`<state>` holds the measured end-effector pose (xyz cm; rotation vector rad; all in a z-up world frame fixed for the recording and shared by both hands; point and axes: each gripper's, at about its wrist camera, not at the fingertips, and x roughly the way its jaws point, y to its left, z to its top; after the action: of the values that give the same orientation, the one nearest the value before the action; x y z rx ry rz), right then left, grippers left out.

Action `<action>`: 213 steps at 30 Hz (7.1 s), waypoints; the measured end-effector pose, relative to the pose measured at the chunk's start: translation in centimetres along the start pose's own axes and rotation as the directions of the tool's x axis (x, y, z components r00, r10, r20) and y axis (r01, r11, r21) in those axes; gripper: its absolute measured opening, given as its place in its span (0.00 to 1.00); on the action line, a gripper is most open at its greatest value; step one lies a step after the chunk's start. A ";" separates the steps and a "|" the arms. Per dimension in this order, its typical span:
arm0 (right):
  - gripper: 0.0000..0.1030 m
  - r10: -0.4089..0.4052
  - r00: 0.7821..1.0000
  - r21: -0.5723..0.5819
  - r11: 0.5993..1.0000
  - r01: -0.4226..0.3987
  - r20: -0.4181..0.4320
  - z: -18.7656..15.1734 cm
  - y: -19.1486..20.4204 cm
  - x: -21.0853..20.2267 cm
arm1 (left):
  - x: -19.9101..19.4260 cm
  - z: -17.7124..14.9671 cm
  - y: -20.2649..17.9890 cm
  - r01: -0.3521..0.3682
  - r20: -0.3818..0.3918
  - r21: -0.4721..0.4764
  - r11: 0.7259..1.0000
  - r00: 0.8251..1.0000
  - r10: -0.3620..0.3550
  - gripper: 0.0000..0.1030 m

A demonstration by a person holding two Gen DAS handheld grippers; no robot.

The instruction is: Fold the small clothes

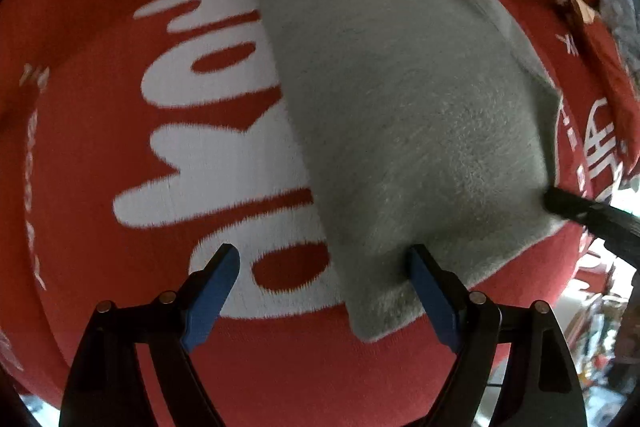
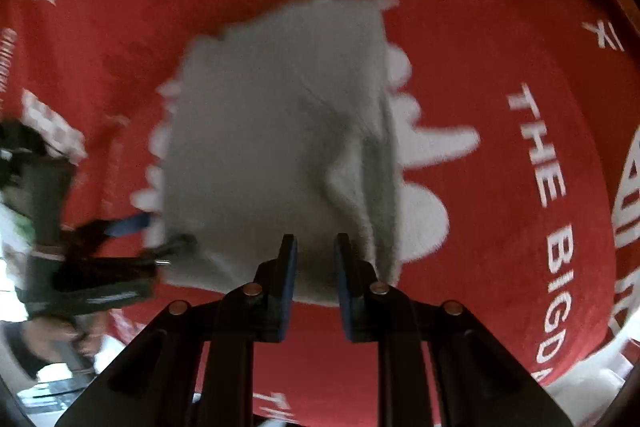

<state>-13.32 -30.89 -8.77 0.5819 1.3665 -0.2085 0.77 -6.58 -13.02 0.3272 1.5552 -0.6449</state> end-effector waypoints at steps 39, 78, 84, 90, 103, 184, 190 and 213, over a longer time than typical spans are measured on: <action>0.53 0.160 0.974 0.378 0.901 -0.210 0.160 -4.6 4.0 -3.4 | -9.1 -2.3 9.5 -0.112 0.169 -0.055 0.992 0.978 0.120 1.00; 0.61 0.380 0.925 0.257 0.894 -0.366 -0.007 10.6 -7.0 3.7 | -0.7 10.7 3.2 0.033 0.071 -0.258 0.966 0.997 -0.015 1.00; 0.69 0.477 0.879 0.279 0.844 -0.459 0.005 10.9 -7.6 4.8 | -0.2 10.8 3.0 0.054 0.062 -0.260 0.964 0.997 -0.039 1.00; 0.69 0.512 0.859 0.251 0.835 -0.489 -0.029 10.9 -7.2 5.0 | 0.7 11.1 2.8 0.074 0.052 -0.264 0.962 0.997 -0.063 1.00; 0.70 0.559 0.828 0.232 0.812 -0.535 -0.050 11.7 -6.7 6.0 | 3.2 11.5 3.0 0.251 0.011 -0.276 0.928 0.966 -0.258 1.00; 0.00 0.168 0.977 -0.112 0.977 -0.183 -0.131 -0.6 13.4 5.2 | -4.6 -4.2 10.7 0.048 0.092 -0.251 0.967 0.995 -0.025 0.65; 0.04 0.114 0.977 -0.091 0.987 -0.132 -0.183 -1.7 13.4 4.4 | -5.2 -4.5 10.2 0.030 0.078 -0.274 0.961 0.997 -0.009 0.65; 0.06 0.070 0.981 -0.037 0.996 -0.078 -0.183 -3.0 15.3 -2.8 | -13.9 -6.2 7.7 0.000 0.052 -0.217 0.976 0.999 0.011 0.65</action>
<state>-9.38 -17.00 -2.22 0.6255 1.5190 -0.0659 1.52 5.56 -1.10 0.1490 1.5565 -0.4702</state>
